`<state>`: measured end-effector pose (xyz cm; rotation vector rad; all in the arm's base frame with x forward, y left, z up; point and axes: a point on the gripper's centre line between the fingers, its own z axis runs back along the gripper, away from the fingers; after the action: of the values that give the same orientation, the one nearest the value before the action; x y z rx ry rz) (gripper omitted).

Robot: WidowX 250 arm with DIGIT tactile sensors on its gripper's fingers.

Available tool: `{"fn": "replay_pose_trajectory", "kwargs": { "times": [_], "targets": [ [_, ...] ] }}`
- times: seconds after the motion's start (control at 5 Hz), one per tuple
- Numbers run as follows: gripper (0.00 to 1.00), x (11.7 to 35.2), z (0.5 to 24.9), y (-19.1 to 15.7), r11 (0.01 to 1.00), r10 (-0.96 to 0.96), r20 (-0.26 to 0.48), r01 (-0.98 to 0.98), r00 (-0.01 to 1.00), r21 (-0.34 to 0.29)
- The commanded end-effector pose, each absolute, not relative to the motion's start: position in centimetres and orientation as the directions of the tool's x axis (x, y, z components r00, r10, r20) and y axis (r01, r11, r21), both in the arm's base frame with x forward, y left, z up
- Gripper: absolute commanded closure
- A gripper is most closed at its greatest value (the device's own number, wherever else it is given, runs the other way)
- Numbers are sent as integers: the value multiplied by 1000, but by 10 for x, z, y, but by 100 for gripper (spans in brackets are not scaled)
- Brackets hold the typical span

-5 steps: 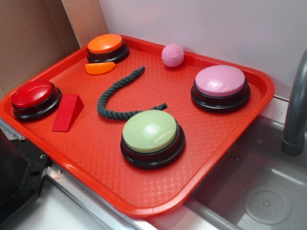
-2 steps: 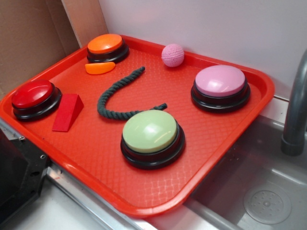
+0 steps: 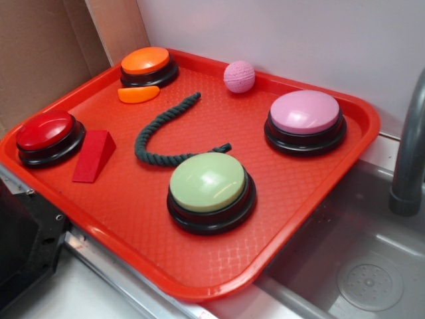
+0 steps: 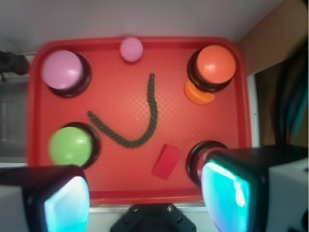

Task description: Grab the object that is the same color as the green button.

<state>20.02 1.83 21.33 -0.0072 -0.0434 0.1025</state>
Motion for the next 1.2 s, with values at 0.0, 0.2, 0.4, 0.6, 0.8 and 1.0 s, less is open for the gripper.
{"fn": "replay_pose_trajectory", "kwargs": {
  "times": [0.0,0.2,0.4,0.6,0.8,1.0],
  "targets": [
    [0,222,189,42,980,187,68,-191,980,47],
    [0,223,175,46,977,204,36,-206,978,59],
    [0,224,166,47,974,217,18,-218,976,67],
    [0,222,160,49,967,251,10,-251,968,47],
    [0,221,151,49,952,303,-9,-302,953,52],
    [0,226,132,52,961,270,10,-270,963,53]
  ]
}}
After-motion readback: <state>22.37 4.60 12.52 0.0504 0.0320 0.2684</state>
